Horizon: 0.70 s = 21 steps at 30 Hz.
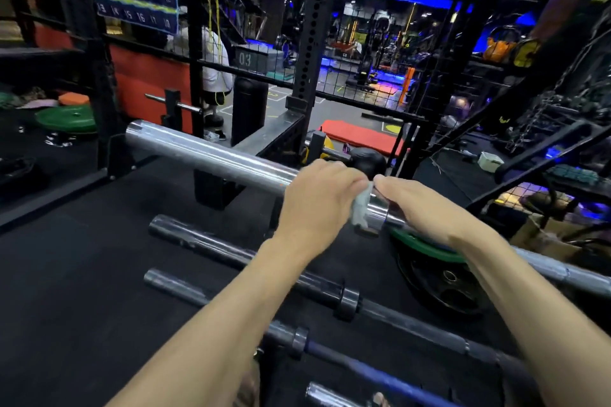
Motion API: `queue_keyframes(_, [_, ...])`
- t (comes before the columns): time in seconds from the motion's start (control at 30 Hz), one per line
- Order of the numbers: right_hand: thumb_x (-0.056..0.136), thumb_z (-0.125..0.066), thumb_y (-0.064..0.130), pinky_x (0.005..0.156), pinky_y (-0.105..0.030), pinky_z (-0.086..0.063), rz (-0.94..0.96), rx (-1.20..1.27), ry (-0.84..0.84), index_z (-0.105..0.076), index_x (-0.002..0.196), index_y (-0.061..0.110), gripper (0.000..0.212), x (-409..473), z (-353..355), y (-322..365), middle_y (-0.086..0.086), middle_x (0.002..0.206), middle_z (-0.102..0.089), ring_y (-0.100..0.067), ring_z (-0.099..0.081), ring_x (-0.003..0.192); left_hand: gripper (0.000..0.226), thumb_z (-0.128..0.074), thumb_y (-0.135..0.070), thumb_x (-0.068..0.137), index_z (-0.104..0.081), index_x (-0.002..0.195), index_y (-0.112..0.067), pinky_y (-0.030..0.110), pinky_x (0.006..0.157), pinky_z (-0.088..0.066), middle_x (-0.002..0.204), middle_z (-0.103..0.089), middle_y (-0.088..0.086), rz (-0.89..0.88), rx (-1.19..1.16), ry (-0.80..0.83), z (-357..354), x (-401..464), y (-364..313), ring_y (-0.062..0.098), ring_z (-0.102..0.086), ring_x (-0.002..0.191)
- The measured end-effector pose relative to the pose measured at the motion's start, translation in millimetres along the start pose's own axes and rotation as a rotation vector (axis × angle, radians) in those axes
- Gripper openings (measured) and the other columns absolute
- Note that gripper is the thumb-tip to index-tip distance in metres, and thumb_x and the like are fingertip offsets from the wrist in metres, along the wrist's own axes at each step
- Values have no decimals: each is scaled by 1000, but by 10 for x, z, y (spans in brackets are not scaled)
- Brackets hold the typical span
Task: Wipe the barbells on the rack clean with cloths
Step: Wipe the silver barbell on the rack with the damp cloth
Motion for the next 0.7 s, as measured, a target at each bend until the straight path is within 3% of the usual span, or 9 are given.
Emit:
queue_keyframes(0.07, [104, -37, 58, 104, -26, -38, 5, 21, 14, -64, 131, 28, 48, -6, 18, -1, 23, 124, -61, 6, -54, 117, 23, -55, -25, 102, -76, 99, -17, 43, 78, -52, 85, -69, -3, 14, -57, 13, -77, 17, -3, 21, -59, 83])
queue_keyframes(0.13, [103, -38, 59, 106, -24, -37, 12, 30, 65, -65, 124, 34, 43, -23, -5, 19, 31, 116, -61, 16, -53, 108, 23, -54, -24, 103, -76, 101, -15, 40, 98, -49, 91, -71, -3, -19, -115, -51, -56, -112, -19, 19, -61, 90])
queue_keyframes(0.17, [101, -38, 62, 113, -26, -33, 10, 37, 97, -62, 130, 35, 46, -18, -23, 10, 32, 126, -60, 17, -50, 117, 22, -55, -24, 103, -75, 102, -15, 38, 109, -43, 96, -73, -4, -33, -142, -99, -29, -204, -33, 17, -63, 96])
queue_keyframes(0.23, [102, -36, 65, 119, -25, -23, -5, 35, 127, -50, 149, 30, 60, -5, -31, -8, 23, 152, -44, 10, -37, 137, 18, -60, -22, 102, -76, 105, -15, 40, 117, -36, 107, -74, -6, -48, -145, -180, 3, -353, -74, 16, -64, 108])
queue_keyframes(0.33, [103, -30, 61, 110, -22, -20, -42, 53, 144, -38, 156, 28, 63, -16, -36, 11, 17, 161, -31, 7, -27, 140, 18, -64, -22, 102, -78, 111, -15, 45, 106, -43, 117, -73, -7, -58, -89, -265, 32, -442, -121, 20, -62, 113])
queue_keyframes(0.5, [101, -29, 67, 124, -37, -23, -158, 7, 101, -43, 154, 25, 69, 58, 2, -81, 8, 161, -36, -11, -34, 147, 16, -66, -26, 97, -75, 109, -29, 43, 102, -34, 121, -62, -7, 22, 115, -145, 74, -322, -81, 25, -47, 117])
queue_keyframes(0.6, [103, -33, 62, 105, -27, -43, -212, -1, 107, -70, 120, 19, 59, 110, -3, -116, -6, 129, -69, -10, -62, 114, 12, -70, -24, 93, -76, 102, -28, 43, 99, -34, 107, -63, -10, 39, 129, -91, 50, -165, -123, 24, -50, 110])
queue_keyframes(0.7, [99, -35, 67, 112, -37, -39, -212, 31, 136, -64, 126, 15, 66, 145, -27, -175, -6, 106, -75, -9, -64, 101, 15, -60, -28, 98, -74, 100, -30, 36, 93, -33, 102, -63, -14, 100, 57, -135, 105, -334, -172, 17, -52, 103])
Point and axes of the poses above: each hand's wrist, its own x-axis towards the middle knuckle, its own z-axis out of the back of the hand, y = z × x, the point moved 8 cm from there along x, towards the middle knuckle
